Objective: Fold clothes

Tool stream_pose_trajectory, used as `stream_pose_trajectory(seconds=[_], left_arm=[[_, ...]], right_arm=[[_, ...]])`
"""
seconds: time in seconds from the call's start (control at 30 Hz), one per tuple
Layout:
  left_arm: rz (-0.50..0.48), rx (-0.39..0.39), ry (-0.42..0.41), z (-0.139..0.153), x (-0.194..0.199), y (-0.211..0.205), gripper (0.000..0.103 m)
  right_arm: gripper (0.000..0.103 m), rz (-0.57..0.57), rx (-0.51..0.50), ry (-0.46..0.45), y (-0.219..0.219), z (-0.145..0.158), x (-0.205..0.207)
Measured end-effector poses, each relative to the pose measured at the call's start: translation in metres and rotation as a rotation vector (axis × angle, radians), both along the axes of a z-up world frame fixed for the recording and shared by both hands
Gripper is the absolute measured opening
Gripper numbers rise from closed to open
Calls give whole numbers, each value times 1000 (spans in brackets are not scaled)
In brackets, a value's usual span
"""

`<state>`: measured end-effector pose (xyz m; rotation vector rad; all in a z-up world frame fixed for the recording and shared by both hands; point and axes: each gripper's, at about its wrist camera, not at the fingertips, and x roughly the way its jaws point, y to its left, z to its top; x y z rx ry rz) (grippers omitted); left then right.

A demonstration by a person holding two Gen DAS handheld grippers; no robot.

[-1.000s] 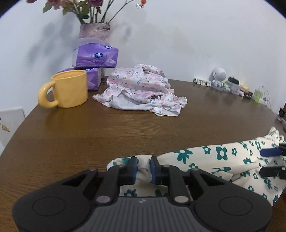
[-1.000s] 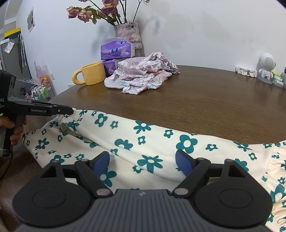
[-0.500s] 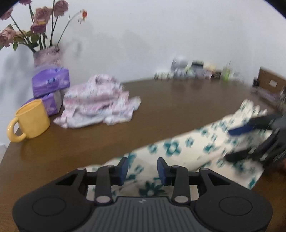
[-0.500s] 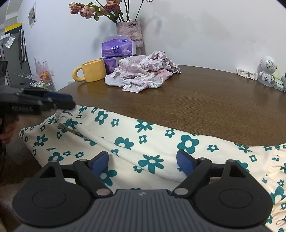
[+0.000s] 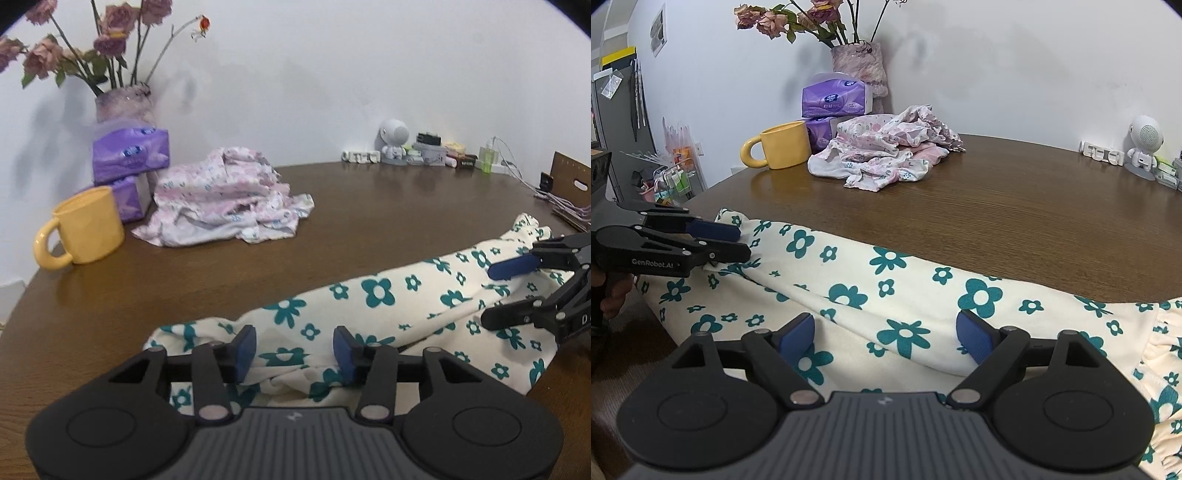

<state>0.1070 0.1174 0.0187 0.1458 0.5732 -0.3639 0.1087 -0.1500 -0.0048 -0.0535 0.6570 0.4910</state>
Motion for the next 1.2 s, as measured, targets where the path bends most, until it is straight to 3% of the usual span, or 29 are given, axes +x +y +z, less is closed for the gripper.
stream_pose_trajectory(seconds=[0.17, 0.27, 0.37, 0.67, 0.8, 0.93, 1.1, 1.2], left_arm=[[39, 13, -29, 7, 12, 3, 45], [93, 42, 17, -1, 26, 9, 45], [120, -26, 56, -5, 29, 24, 46], [164, -99, 51, -6, 24, 37, 45], [182, -164, -5, 4, 13, 44, 46], [111, -234, -49, 19, -3, 33, 49], [29, -121, -65, 19, -10, -8, 49], [43, -71, -17, 7, -4, -17, 48]], right_arm=[[87, 3, -19, -4, 3, 0, 0], [89, 4, -33, -6, 6, 0, -1], [89, 2, -39, -8, 7, 0, -2], [89, 1, -43, -8, 8, 0, -2], [89, 1, -40, -8, 7, 0, -2], [89, -11, -1, -12, 1, 1, -2], [86, -50, 16, -70, -5, 13, -7], [69, -58, 18, -96, -4, 21, -4]])
